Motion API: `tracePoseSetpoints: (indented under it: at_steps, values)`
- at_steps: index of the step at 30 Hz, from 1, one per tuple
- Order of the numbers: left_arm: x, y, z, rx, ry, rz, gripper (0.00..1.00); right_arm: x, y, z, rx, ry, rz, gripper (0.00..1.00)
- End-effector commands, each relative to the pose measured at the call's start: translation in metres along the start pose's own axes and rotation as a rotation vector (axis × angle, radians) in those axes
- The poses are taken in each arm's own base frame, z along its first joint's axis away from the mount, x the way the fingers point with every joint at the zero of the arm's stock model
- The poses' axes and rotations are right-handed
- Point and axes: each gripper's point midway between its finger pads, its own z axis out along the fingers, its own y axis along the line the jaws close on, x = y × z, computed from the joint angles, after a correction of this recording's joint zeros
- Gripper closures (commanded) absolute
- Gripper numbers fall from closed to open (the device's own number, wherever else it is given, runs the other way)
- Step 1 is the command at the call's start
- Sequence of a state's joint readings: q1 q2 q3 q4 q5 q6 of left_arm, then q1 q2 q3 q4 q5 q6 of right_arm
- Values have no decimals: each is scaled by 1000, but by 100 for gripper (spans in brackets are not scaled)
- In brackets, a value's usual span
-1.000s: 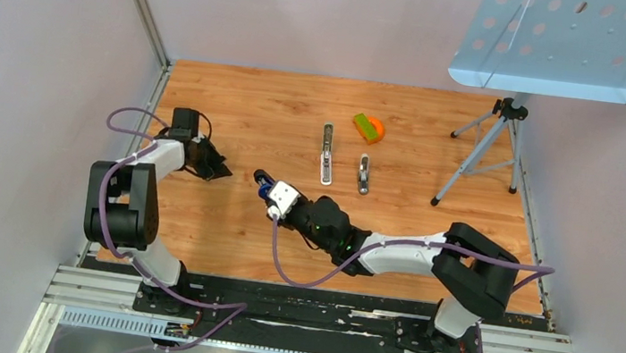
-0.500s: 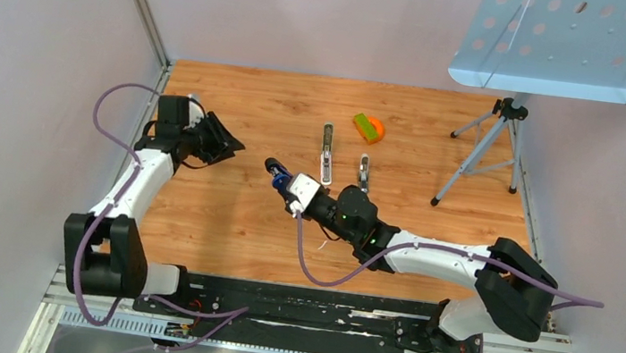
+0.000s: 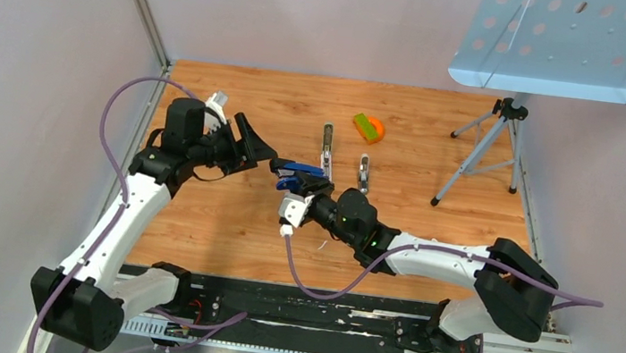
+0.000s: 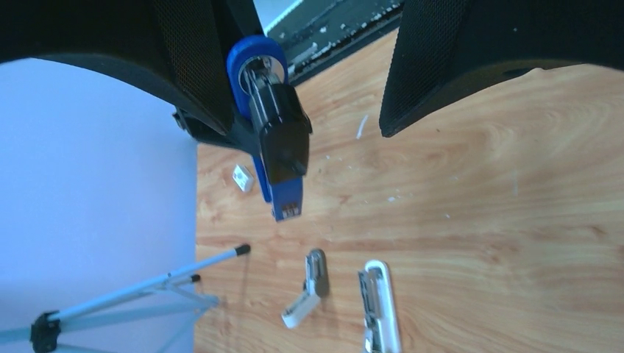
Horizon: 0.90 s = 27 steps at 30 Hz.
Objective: Load the staples into the stapler
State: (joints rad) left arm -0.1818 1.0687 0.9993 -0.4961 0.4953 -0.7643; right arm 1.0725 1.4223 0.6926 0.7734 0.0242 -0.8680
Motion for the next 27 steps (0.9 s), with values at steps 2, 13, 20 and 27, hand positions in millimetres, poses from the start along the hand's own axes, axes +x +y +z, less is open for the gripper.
tracePoseSetpoints:
  at_steps: [2,13,20,27]
  values:
    - [29,-8,6,65,67,-80,27,-22,-34,7,111,-50,-80,100]
    - [46,-12,25,143,77,-192,48,-28,-30,14,104,-60,-83,100]
    - [39,-6,29,105,49,-182,80,-34,-19,14,76,-103,-63,100]
    - [20,16,43,29,36,-170,91,-50,-2,-1,14,-177,-56,100]
